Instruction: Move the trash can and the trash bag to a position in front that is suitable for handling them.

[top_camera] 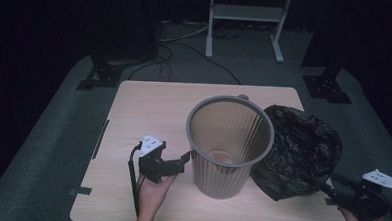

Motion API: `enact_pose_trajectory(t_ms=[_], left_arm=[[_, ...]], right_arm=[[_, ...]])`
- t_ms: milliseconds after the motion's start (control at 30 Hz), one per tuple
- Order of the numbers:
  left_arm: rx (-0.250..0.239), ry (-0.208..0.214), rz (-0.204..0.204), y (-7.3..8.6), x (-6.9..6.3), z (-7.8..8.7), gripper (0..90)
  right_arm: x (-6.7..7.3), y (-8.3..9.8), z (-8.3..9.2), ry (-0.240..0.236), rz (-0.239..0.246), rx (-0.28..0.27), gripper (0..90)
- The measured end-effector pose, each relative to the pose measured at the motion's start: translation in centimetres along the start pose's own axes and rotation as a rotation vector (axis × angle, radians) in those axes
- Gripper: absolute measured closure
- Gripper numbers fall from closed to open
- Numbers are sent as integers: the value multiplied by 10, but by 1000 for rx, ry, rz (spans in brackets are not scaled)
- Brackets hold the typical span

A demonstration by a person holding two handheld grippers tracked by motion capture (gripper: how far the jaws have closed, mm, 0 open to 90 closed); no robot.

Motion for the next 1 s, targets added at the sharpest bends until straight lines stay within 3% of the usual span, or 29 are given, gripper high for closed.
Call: enact_pose_trajectory(t_ms=[133, 400, 1000], left_arm=[[10, 15, -20, 1, -6, -2, 50], [9, 22, -16, 1, -5, 0, 48], [-4, -49, 15, 6, 25, 22, 25]], right_arm=[[0, 0, 0, 0, -1, 2, 253], [-1, 2, 0, 0, -6, 4, 253], [1, -2, -15, -1, -31, 45, 253]])
Point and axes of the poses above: each handheld gripper's, and its own axes: z roughly backward along the jaws, y roughly out of its underside, x roughly to its left, the point moved 1 cm from there along -z, roughly forward along the jaws, and after that the axes turned 7 degrees about z, right-handed, at the moved point
